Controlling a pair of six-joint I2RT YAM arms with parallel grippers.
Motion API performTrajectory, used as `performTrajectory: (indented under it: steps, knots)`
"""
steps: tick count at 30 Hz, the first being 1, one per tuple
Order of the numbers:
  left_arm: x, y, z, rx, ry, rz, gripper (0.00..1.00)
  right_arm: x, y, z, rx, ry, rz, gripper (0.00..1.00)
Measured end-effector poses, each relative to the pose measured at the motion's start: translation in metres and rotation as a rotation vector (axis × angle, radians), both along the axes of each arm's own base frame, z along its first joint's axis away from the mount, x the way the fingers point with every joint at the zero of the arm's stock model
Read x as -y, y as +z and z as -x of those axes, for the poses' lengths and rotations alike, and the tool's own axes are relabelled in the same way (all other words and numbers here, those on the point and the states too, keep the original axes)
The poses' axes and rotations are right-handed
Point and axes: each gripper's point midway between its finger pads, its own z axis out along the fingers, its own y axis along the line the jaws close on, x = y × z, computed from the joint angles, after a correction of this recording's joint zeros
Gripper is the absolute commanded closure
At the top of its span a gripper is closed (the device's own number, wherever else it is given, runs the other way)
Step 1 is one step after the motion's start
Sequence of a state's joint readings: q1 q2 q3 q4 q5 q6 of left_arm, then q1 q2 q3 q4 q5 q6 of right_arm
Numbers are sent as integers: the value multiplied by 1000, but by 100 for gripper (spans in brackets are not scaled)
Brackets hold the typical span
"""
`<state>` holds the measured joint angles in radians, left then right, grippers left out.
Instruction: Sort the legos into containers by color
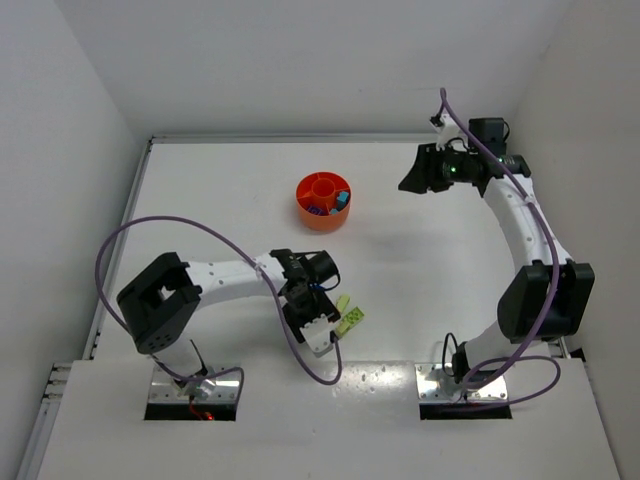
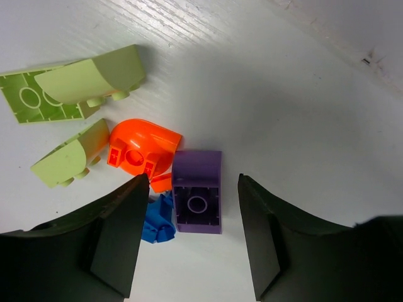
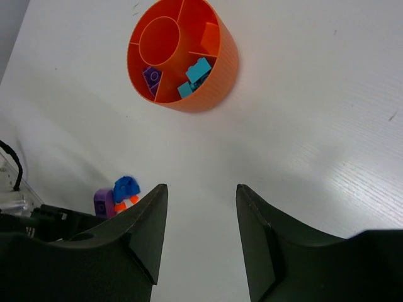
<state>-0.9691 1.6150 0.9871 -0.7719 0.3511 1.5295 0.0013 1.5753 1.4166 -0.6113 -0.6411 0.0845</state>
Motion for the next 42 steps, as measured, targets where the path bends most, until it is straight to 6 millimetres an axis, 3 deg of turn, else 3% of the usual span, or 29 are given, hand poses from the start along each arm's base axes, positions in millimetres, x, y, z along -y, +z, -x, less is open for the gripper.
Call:
performTrajectory:
  steps: [7,13,20,25,31,35,39,42]
  knots:
    - [-2,-12,-7,-14,27,-29,38,2,-2,0,-8,-7,-9,52]
    - [-1,-14,-14,-11,46,-32,48,3,-2,0,-10,-11,-14,52]
    - [-6,-21,-18,-12,66,-58,54,3,-1,0,-10,-9,-16,52]
    - [-7,-22,-19,-12,74,-62,65,2,-1,0,-11,-9,-16,52]
    - [-7,-17,-17,-34,139,-56,69,2,-2,1,-12,-9,-17,52]
    - [9,23,-19,-46,257,65,75,2,-3,2,-20,-9,-22,52]
    - [36,96,-31,-57,406,311,78,0,-3,3,-26,-8,-32,52]
    - [40,143,-52,-109,596,492,78,0,-4,2,-31,-6,-38,52]
